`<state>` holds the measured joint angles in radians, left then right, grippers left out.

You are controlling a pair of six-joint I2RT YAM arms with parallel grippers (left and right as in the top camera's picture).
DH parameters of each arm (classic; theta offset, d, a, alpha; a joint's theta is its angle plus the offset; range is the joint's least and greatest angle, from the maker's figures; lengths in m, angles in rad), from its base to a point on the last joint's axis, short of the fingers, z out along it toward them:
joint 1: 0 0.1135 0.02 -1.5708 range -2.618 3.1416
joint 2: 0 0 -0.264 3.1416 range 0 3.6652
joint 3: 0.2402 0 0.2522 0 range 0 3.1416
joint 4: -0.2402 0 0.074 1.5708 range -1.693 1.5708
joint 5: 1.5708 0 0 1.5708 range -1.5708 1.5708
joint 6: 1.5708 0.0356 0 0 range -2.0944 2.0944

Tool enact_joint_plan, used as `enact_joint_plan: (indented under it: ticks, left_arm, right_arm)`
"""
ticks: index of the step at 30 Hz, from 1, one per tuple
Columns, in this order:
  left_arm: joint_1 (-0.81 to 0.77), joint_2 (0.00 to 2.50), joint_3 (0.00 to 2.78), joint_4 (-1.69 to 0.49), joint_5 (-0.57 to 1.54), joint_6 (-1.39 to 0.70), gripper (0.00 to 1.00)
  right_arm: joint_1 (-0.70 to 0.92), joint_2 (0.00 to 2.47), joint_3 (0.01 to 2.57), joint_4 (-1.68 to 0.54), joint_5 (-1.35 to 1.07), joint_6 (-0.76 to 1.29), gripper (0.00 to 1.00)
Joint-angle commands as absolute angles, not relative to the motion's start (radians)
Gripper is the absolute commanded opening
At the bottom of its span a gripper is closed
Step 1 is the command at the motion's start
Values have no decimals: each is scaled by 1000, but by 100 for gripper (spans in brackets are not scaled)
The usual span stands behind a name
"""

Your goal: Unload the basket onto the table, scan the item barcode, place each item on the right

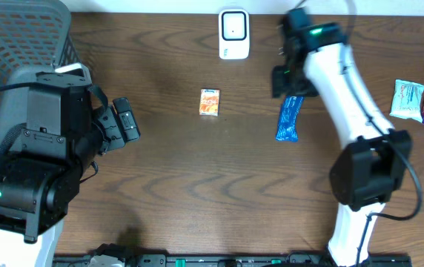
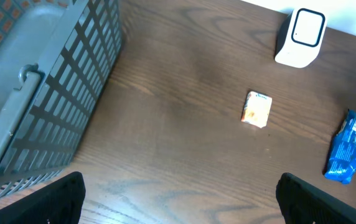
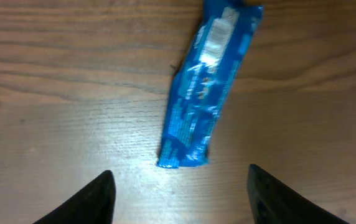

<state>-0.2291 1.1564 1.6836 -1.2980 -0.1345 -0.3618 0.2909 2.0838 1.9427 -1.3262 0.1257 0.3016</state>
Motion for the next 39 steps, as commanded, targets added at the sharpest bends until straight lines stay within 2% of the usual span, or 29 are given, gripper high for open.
enact_joint_plan:
  ticks: [1,7,14,18,23,29,33,36,39]
  left_arm:
    - [-224,1156,1686,-1298,-146,-349,98]
    - [-224,1156,1686,-1298,-146,-349,98]
    - [-224,1156,1686,-1298,-146,-349,98]
    - [-224,1156,1686,-1298,-146,-349,98]
    - [-224,1156,1686,-1298,-146,-349,98]
    - [-224,1156,1686,-1298,-146,-349,98]
    - [-224,1156,1686,-1298,-146,-349,98]
    - [-224,1156,1686,-1298,-146,-349,98]
    - [-224,1156,1686,-1298,-146,-349,98]
  right_arm:
    - [352,2144,1874,-1305,345,453,61]
    - [359,2186,1734,-1158,382,485,62]
    - [355,2196,1557,-920,354,384,61]
    - [351,2196,1540,-932,403,376,64]
    - [332,2196,1508,-909,289,354,64]
    - [313,2196,1413,-819,278,360,64]
    - [276,2196,1357,-792,278,363,47]
    - [245,2196,1339,-789,278,364,1]
    - [220,2191,1369,-815,175,350,1]
